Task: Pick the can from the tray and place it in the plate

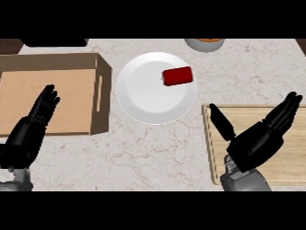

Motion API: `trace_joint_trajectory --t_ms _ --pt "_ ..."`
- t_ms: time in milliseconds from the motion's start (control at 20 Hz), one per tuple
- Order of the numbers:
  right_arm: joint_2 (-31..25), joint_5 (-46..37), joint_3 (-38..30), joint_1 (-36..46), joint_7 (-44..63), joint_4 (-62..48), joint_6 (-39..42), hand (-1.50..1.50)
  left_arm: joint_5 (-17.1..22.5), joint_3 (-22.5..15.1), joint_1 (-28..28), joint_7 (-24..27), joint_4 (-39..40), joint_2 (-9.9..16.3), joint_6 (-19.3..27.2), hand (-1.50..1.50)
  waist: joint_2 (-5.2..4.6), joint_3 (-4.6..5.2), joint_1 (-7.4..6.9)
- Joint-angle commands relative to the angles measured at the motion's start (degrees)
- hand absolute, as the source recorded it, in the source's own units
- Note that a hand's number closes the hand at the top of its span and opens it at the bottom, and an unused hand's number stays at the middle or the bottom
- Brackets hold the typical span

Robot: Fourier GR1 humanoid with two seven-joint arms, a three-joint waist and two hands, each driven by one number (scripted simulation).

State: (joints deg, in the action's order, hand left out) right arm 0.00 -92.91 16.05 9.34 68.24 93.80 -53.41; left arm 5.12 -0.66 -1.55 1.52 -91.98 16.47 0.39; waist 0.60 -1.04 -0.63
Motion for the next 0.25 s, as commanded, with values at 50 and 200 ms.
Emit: trace_joint_trajectory --t_ms 50,200 --pt "0.00 -1.73 6.28 -8.84 12.43 2.53 -10.90 -1.50 -1.15 -0.65 3.16 -0.40 4.93 -1.81 1.39 0.00 -0.54 0.95 1.55" --pt "0.00 -4.39 8.29 -13.65 11.07 2.89 -13.98 -1.50 -1.04 -0.19 3.04 -0.36 5.03 -1.91 1.54 0.00 -0.51 0.96 2.57"
